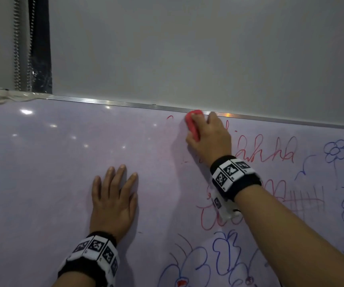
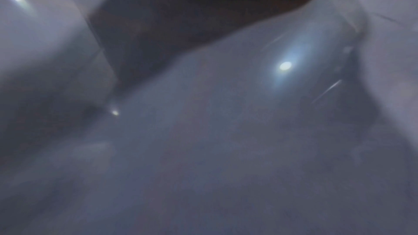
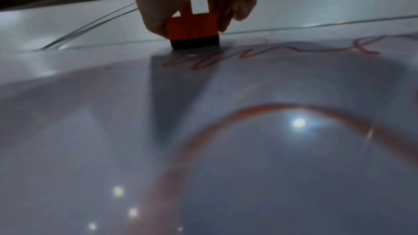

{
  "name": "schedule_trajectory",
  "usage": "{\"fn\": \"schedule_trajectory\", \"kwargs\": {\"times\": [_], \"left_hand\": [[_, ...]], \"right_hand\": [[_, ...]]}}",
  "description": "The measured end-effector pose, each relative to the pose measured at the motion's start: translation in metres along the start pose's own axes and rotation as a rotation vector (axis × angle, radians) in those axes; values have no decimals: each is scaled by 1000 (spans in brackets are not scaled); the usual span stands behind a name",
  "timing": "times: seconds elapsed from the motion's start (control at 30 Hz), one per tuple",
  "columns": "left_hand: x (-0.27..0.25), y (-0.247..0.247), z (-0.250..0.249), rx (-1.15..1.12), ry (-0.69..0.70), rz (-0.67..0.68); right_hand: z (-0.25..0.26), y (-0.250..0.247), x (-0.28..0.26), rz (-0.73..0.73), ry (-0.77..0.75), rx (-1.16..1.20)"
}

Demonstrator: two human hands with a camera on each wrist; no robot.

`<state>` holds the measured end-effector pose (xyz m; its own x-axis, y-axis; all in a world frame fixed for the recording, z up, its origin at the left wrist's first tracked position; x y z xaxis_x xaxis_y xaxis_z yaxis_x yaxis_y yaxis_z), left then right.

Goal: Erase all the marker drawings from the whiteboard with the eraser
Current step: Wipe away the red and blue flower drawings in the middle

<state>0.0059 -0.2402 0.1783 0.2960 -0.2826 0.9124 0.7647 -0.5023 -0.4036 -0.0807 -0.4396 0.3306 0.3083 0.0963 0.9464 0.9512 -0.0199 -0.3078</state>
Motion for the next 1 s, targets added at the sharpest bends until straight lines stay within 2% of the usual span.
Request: {"fn": "schedule_trajectory", "kwargs": {"times": [0.07,0.1,0.13,0.2,0.27,0.33,0.4,0.47,0.57,0.6,0.63,0.7,0.77,0.8,0.9,0.97,1.0], "left_hand": [[0,0,0,9,3,2],[-1,0,0,10,3,0],[-1,-1,0,8,4,0],[-1,-2,0,5,-3,4],[-1,-2,0,6,-9,17],[-1,-2,0,-5,-10,33],[-1,-2,0,-16,-14,44],[-1,-2,-1,-12,-11,53],[0,-3,0,-14,-11,46],[0,-3,-1,-18,-13,46],[0,-4,-1,-24,-17,42],[1,-7,-2,-27,-22,34],[4,-10,-4,-28,-11,18],[9,-11,-6,-32,2,11],[29,-12,-17,-7,78,41],[40,-9,-23,25,126,67],[43,-8,-24,37,137,76]], "right_hand": [[9,3,1,18,231,40],[24,7,2,34,268,66],[42,12,3,39,227,88],[70,20,4,39,32,111],[66,17,6,39,-110,69],[39,6,3,14,-101,46],[0,-3,-6,-45,61,31],[-30,-9,-16,-27,257,11],[-26,-2,-15,-22,516,52],[-15,1,-13,-24,507,75],[-3,4,-12,-22,410,77],[6,4,-16,1,119,22],[-13,-5,-20,33,-49,-74],[-29,-9,-22,30,-31,-95],[-62,-17,-30,-14,266,-59],[-56,-12,-29,-20,416,-33],[-49,-9,-28,-15,444,-21]]}}
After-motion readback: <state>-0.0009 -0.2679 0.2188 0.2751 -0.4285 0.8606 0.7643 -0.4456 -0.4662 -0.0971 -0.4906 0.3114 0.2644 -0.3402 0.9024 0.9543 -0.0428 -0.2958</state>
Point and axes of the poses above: each hand's wrist, its own x-axis towards the middle knuckle, its own y-axis out of the palm, z = x × y, the point moved 1 cm from there along x, towards the middle knuckle, and after that the axes turned 10 degrees about z, right-handed, at the moved point
